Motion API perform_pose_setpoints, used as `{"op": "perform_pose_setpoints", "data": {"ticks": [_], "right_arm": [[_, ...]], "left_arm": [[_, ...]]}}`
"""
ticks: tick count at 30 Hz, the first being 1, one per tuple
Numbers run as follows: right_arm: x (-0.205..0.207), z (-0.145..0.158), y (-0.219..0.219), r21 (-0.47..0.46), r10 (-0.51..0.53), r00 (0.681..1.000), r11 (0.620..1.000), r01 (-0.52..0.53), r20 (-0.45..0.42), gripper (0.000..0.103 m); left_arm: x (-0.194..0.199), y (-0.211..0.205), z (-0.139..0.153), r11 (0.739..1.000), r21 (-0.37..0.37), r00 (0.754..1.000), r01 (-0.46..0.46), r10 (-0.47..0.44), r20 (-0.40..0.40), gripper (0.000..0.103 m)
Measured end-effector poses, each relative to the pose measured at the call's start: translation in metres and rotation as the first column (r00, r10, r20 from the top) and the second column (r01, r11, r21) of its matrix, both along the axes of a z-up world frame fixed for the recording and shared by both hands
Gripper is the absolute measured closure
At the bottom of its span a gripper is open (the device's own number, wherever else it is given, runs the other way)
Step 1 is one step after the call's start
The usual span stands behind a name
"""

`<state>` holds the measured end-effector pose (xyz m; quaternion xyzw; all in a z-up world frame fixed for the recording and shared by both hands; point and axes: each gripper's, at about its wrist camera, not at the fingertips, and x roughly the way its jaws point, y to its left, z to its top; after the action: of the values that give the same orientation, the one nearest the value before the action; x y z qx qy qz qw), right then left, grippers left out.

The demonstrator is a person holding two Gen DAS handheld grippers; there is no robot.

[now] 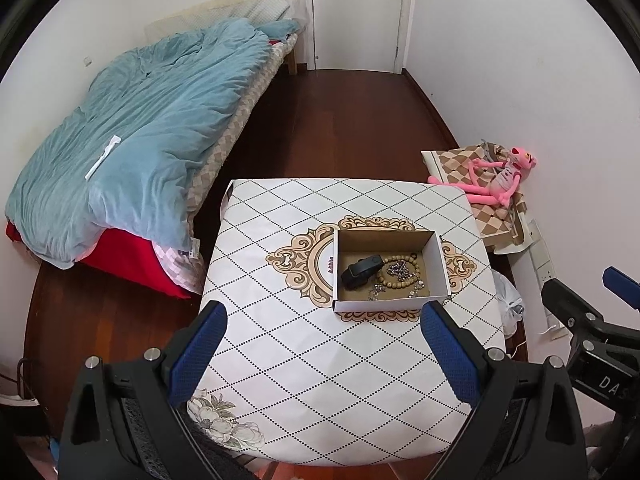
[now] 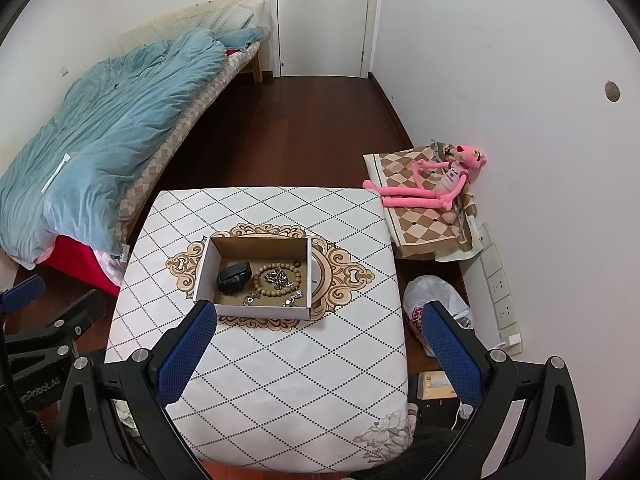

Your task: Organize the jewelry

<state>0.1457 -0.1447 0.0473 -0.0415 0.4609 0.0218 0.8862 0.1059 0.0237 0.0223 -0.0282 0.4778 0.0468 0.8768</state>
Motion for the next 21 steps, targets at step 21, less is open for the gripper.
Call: {"op": "perform_pose_setpoints", "data": {"ticks": [21], "right_arm": [[-0.004,-0.0038,-0.0024,0.001,-0.002,1.0,1.0,0.002,-0.007,0.0]], "left_arm": [[0.0005,0.0027,0.0034,1.0,0.014,1.0,-0.014,0.014,0.011,0.004]]}}
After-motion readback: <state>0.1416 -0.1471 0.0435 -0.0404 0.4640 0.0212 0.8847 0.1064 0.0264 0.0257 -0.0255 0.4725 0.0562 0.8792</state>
